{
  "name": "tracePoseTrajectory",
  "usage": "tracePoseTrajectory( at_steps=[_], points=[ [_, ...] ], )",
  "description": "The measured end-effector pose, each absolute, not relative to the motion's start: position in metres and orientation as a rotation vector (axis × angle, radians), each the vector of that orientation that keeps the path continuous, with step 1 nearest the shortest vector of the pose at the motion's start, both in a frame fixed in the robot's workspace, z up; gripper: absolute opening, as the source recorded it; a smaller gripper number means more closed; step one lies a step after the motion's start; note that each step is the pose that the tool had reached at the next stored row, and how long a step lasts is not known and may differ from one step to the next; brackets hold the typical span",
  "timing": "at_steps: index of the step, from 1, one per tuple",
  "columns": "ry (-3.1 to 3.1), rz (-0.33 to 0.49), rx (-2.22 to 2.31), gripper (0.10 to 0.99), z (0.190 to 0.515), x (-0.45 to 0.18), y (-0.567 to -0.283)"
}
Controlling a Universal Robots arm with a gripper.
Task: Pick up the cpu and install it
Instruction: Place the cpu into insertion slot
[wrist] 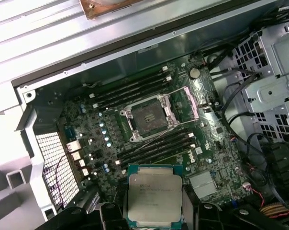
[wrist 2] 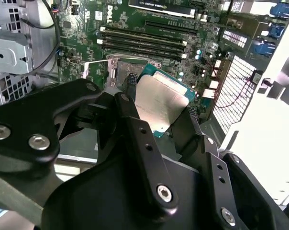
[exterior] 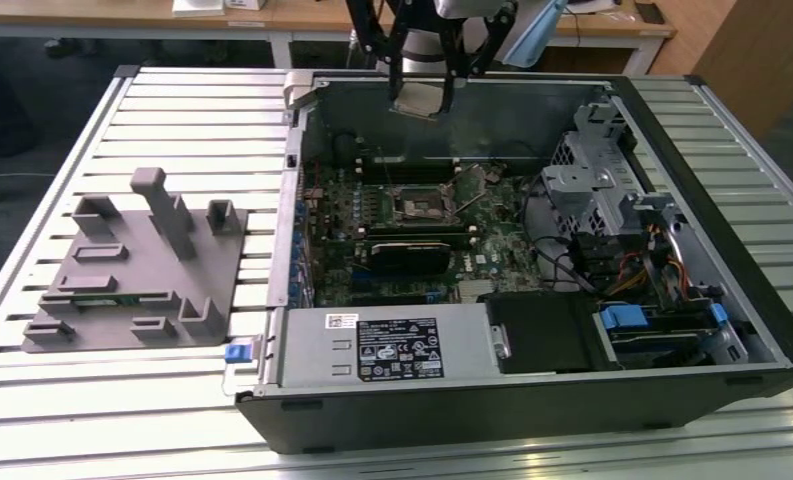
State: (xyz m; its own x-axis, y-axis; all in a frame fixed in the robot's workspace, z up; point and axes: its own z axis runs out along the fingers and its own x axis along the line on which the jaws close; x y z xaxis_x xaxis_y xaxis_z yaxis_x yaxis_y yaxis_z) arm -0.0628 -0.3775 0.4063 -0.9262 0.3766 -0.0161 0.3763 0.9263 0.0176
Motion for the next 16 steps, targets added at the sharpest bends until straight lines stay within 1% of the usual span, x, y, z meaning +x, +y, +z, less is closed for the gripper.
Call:
tracePoseTrajectory(
  at_steps=[16],
  points=[
    [2.973, 0.015, 0.947, 0.541, 0.4047, -0.0628, -0.3775]
  ],
)
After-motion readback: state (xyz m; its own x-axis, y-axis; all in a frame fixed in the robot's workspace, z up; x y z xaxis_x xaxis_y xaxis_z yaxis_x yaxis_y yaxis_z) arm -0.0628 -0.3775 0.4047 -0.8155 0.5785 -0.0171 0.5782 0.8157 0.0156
